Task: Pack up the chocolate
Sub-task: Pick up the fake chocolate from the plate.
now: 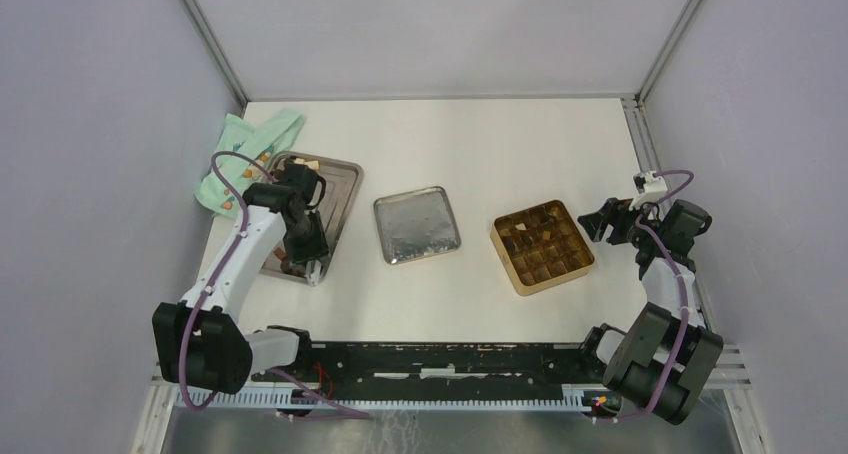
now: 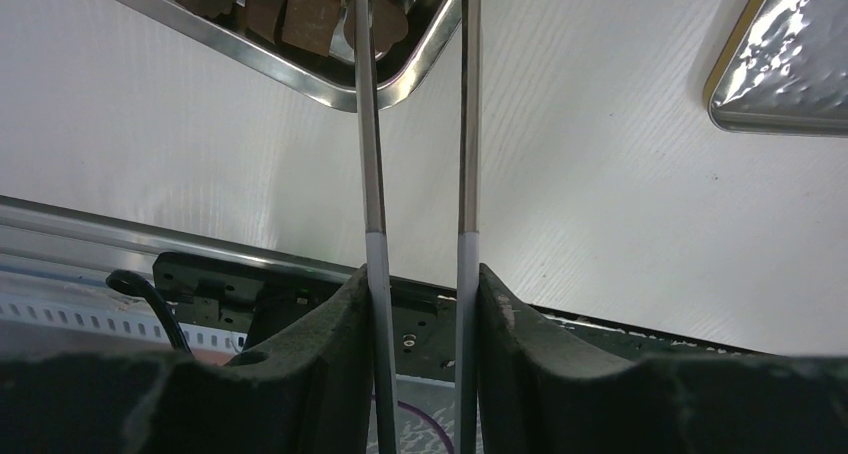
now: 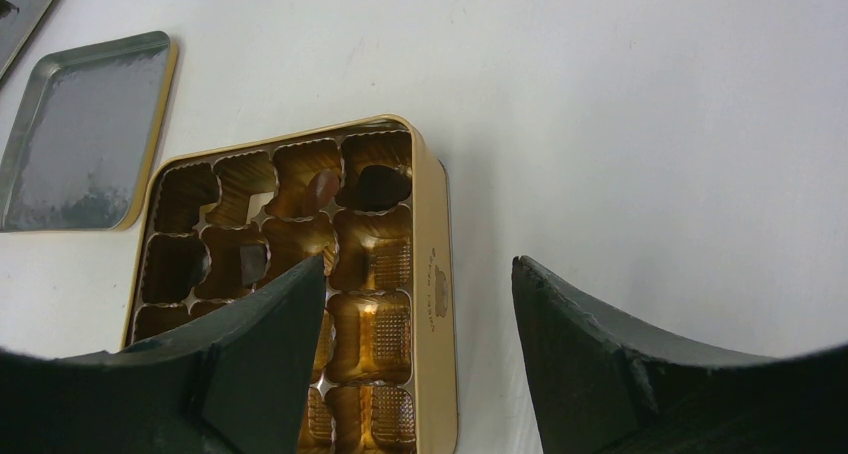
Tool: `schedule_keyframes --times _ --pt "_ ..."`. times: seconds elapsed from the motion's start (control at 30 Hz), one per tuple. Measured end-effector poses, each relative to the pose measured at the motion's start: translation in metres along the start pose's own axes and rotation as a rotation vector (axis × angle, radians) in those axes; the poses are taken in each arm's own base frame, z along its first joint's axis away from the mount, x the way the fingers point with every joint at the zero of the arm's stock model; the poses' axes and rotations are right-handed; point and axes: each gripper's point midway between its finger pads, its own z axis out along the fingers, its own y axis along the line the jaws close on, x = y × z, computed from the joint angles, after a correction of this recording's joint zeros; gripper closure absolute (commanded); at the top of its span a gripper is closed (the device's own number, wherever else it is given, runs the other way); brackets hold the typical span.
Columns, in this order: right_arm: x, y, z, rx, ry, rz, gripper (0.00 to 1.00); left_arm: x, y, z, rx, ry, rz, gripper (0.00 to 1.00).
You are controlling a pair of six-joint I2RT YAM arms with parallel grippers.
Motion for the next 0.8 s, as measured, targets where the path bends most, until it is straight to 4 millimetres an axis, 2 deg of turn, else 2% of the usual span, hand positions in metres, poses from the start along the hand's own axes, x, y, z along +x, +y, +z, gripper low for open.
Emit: schedule_keyframes --times 0.03,0.07,0.8 --pt "0.0000 0.0001 0.0001 0.000 0.000 0.000 0.26 -0.0004 -0.0001 0.0001 0.000 -0.002 0.000 0.95" --pt "0.0000 0.0001 0.0001 0.000 0.000 0.000 0.26 -0.0007 -0.0003 0.0001 0.001 -0.003 0.000 0.98" --pt "0.0000 0.0001 0.0001 0.000 0.000 -0.001 0.26 -0.0081 -0.0039 -0.0044 0.012 -0.023 -0.002 0.98"
